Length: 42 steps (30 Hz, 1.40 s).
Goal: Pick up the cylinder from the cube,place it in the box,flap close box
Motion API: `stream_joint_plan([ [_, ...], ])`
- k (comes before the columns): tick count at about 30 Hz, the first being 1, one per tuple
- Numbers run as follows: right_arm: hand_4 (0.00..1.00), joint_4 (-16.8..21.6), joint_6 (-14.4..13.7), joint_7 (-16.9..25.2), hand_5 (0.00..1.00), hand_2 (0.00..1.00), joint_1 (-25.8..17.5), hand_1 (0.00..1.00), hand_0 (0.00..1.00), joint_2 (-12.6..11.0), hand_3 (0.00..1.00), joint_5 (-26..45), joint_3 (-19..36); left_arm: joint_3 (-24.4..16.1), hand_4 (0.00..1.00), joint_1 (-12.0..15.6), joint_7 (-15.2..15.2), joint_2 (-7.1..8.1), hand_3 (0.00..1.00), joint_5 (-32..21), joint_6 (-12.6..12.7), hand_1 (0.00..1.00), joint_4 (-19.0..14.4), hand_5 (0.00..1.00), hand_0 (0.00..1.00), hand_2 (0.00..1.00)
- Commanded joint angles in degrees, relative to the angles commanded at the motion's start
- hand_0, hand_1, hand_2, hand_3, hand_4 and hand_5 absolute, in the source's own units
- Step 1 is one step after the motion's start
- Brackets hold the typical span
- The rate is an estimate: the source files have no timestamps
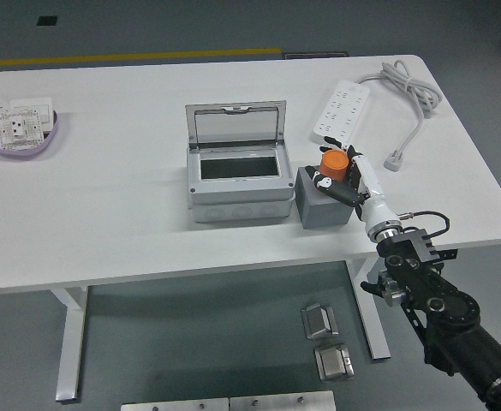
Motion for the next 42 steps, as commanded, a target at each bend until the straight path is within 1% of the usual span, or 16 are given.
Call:
stream_joint_plan([
  [5,0.083,0.1,0.0,-0.1,0.002,0.657,0.0,0.713,0.716,0.0,0.645,0.1,-0.1,0.0,0.771,0.0,0.0,0.03,0.812,0.0,0.0,0.677,0.0,0.431,0.695,0.697],
  [6,0.038,0.2,0.0,-0.1,0.002,0.609,0.0,0.652,0.732,0.0,0.552,0.1,-0.2,0.0,0.77,0.0,0.0,0.04,0.812,0.0,0.0,0.676,0.0,0.433,0.695,0.697],
  [11,0.038,0.2,-0.1,0.0,0.002,0.609,0.0,0.652,0.732,-0.1,0.552,0.2,-0.2,0.3,0.77,-0.1,-0.2,0.04,0.812,-0.3,0.0,0.676,0.0,0.433,0.695,0.697],
  [12,0.002,0.2,-0.2,0.1,0.002,0.582,0.0,0.618,0.718,-0.1,0.481,0.2,-0.1,0.3,0.769,-0.1,-0.2,0.03,0.812,-0.3,0.0,0.676,0.0,0.432,0.695,0.697],
  [17,0.002,0.2,-0.3,0.2,0.002,0.582,0.2,0.618,0.718,-0.2,0.481,0.3,-0.2,0.4,0.769,0.0,-0.3,-0.02,0.812,-0.4,-0.1,0.676,0.0,0.432,0.695,0.697],
  [18,0.002,0.2,-0.3,0.2,0.002,0.583,0.2,0.617,0.742,-0.2,0.476,0.3,-0.2,0.4,0.768,0.0,-0.3,-0.02,0.812,-0.4,-0.1,0.677,0.0,0.43,0.695,0.696],
  [20,0.002,0.2,-0.3,0.3,0.002,0.583,0.4,0.617,0.742,-0.2,0.476,0.3,-0.4,0.3,0.768,0.0,-0.3,-0.02,0.812,-0.4,-0.1,0.677,0.0,0.43,0.695,0.696],
  [33,0.002,0.6,-0.5,-0.9,0.002,0.589,5.2,0.624,0.745,-2.3,0.483,-1.0,-1.6,0.1,0.766,0.0,-0.3,0.14,0.812,-0.2,-0.2,0.676,0.0,0.432,0.695,0.697],
  [36,0.002,1.3,-0.9,-1.8,0.002,0.595,6.0,0.626,0.745,-2.8,0.485,-2.3,-1.7,0.0,0.767,0.0,-0.3,0.12,0.811,-0.2,-0.3,0.676,0.0,0.435,0.695,0.696],
  [42,0.002,5.4,-1.7,-6.1,0.002,0.595,9.0,0.626,0.736,-3.3,0.486,-8.8,-3.4,-0.4,0.766,0.2,-0.1,0.25,0.81,0.2,-0.3,0.676,0.0,0.436,0.695,0.696],
])
